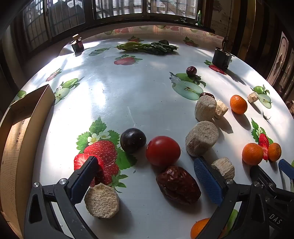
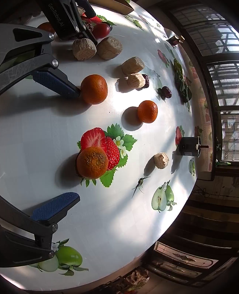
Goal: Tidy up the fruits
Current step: 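Move the left tool toward the round beige cake while the right tool approaches a mandarin orange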
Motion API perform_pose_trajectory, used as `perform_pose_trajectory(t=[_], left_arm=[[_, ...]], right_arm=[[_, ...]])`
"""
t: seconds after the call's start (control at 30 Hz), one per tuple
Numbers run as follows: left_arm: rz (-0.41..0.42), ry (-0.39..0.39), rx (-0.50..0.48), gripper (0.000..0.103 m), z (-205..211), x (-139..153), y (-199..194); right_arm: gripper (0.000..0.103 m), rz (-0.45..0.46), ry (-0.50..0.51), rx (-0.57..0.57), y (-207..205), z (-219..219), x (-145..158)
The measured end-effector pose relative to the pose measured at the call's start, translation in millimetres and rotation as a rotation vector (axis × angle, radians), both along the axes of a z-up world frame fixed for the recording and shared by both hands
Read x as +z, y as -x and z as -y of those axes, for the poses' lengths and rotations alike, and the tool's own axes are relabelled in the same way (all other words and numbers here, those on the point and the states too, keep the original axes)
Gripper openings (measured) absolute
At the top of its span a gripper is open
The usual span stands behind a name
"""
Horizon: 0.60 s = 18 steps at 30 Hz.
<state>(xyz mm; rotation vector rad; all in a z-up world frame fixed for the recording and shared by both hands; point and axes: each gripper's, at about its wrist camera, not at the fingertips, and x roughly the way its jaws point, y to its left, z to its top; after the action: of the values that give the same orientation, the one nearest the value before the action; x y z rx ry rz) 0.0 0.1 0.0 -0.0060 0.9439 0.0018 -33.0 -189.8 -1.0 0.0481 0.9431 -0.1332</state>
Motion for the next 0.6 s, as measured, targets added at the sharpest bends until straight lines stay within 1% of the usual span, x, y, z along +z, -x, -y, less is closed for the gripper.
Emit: perform_pose_trajectory(t=[0.1,0.33,0.43,0.53,0.6], left_arm=[[-0.002,-0.002,-0.005,0.103,0.0,0.1,0.0],[-0.048,-0.003,-0.071,0.103,4.2,0.3,-4.6],[-0.068,-0.004,-0.104,0.103,-0.7,2.0,2.6],[-0.093,-0.005,-0.14,0.103,-1.6,2.4,6.7],[-0.097,0.028,-0.158,0.103,-5.3,4.9,13.9]], right_arm=[[0.102,0.0,0.0,0.0,-0.1,0.0,0.0],[0.102,-0.002,0.0,0.001,0.0,-0.1,-0.2],[0.102,-0.027,-0.009,0.027,-0.9,1.2,0.5],[0.102,-0.055,-0.017,0.008,-1.6,-0.5,1.1],[0.102,-0.066,-0.015,0.005,-1.6,-2.3,1.7]])
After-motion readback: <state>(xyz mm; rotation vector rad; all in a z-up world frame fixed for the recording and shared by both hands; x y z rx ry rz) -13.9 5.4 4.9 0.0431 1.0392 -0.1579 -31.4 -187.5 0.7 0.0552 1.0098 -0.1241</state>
